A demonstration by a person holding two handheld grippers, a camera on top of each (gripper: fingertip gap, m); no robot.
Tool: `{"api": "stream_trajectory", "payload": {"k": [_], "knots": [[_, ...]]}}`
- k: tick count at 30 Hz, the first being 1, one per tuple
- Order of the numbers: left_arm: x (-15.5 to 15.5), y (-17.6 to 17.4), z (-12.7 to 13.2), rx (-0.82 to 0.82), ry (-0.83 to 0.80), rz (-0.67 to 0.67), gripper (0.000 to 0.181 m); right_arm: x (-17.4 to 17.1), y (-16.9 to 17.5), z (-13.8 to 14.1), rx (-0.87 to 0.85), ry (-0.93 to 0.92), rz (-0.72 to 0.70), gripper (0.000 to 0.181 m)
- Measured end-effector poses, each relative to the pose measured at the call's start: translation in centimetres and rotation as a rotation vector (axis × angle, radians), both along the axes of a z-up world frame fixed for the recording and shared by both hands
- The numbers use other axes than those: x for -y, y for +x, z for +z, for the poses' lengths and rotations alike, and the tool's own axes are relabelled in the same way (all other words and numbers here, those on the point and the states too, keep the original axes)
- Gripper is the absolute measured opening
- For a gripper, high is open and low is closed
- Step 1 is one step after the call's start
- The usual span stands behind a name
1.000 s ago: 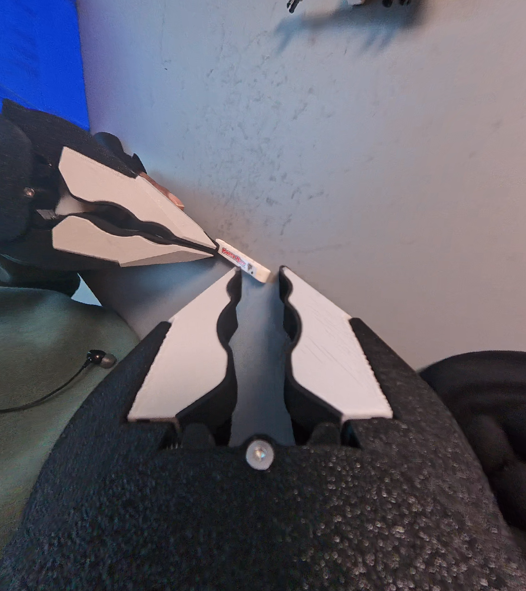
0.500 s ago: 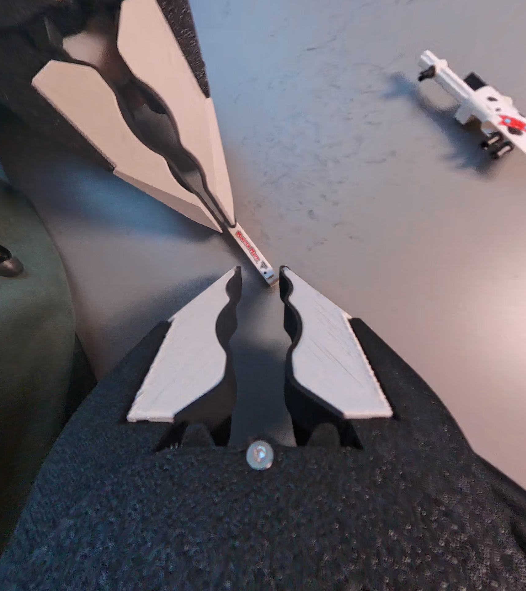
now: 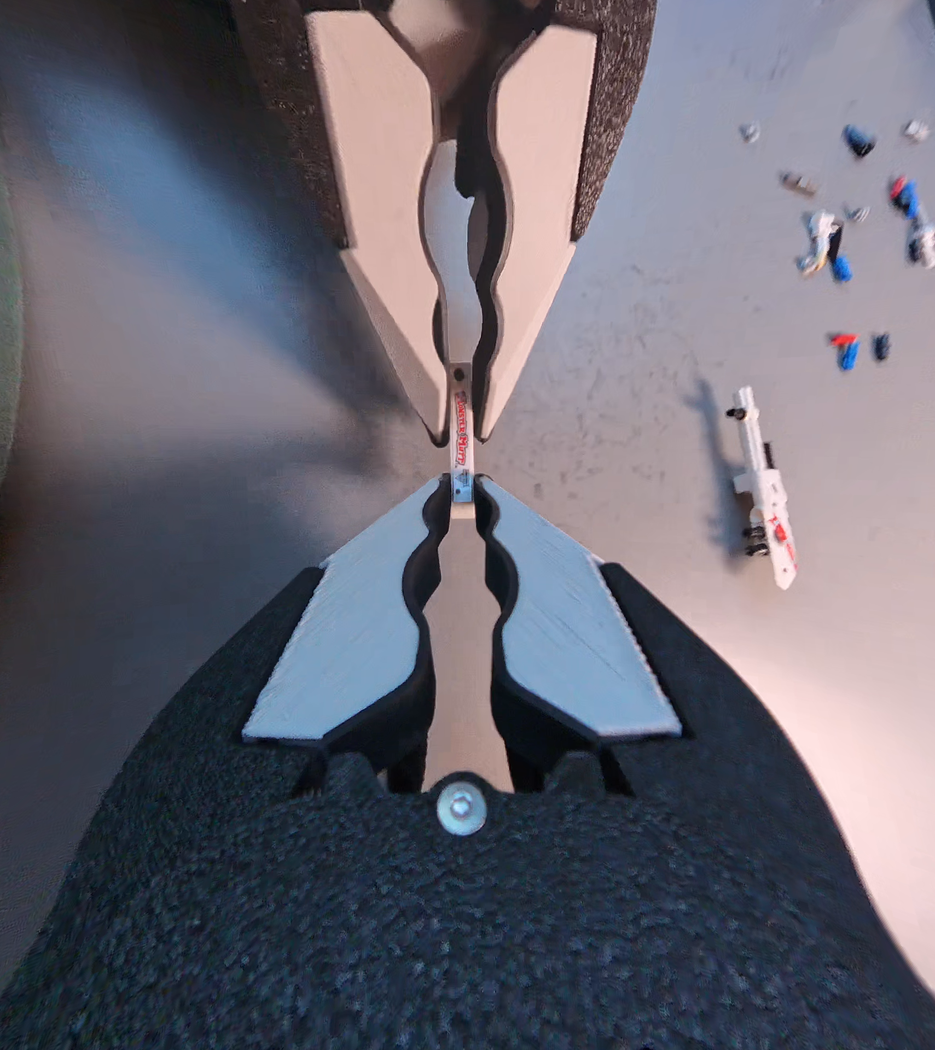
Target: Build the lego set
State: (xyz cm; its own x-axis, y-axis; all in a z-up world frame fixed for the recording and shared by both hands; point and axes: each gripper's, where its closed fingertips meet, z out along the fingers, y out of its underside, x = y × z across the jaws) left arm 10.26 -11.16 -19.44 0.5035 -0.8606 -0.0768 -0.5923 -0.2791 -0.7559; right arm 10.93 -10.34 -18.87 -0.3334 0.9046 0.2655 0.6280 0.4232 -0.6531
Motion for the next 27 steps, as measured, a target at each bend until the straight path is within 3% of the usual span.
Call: {"api": "stream_trajectory", "payload": {"k": [2, 4, 8, 10, 14, 16, 18, 20, 22, 24, 26, 27], "knots": [[-0.2, -0.2, 0.7, -0.002, 0.046, -0.006, 0.008, -0.2, -0.3, 1.0, -0.048, 0.040, 0.029, 0.007], [-0.6, -0.5, 2.1, -0.009, 0.159, -0.012, 0.007, -0.6, -0.6, 2.4, -0.123, -0.036, 0.001, 0.009], [-1.5, -1.3, 4.9, -0.056, 0.412, 0.027, 0.007, -1.1, -0.9, 5.8, -0.202, -0.601, -0.132, 0.042], [-1.8, -1.4, 5.9, -0.099, 0.516, 0.041, 0.007, -1.4, -1.4, 7.5, -0.270, -0.765, -0.163, 0.039], [-2.2, -1.8, 7.4, -0.162, 0.664, 0.083, 0.007, -1.3, -1.9, 7.0, -0.255, -0.741, -0.168, 0.012], [-2.3, -1.9, 7.7, -0.170, 0.705, 0.091, 0.008, -1.1, -1.9, 7.5, -0.281, -0.751, -0.141, 0.008], [-2.2, -1.7, 8.1, -0.046, 0.650, 0.100, 0.019, -1.2, -1.7, 7.8, -0.305, -0.726, -0.105, 0.007], [-1.7, -1.5, 9.0, 0.259, 0.419, 0.093, 0.040, -0.9, -1.3, 8.6, -0.365, -0.679, -0.002, 0.007], [-1.4, -1.7, 10.0, 0.516, 0.193, 0.063, 0.043, -1.0, -1.5, 8.9, -0.403, -0.610, 0.040, 0.007], [-0.8, -1.6, 10.1, 0.598, 0.086, 0.002, 0.035, -0.8, -2.0, 9.3, -0.447, -0.518, 0.094, 0.007], [-0.6, -1.6, 10.3, 0.592, 0.118, -0.020, 0.011, -0.3, -2.5, 9.5, -0.464, -0.477, 0.140, 0.007], [-0.6, -1.8, 10.2, 0.557, 0.145, -0.021, 0.008, -0.1, -2.7, 9.6, -0.473, -0.468, 0.161, 0.006]]}}
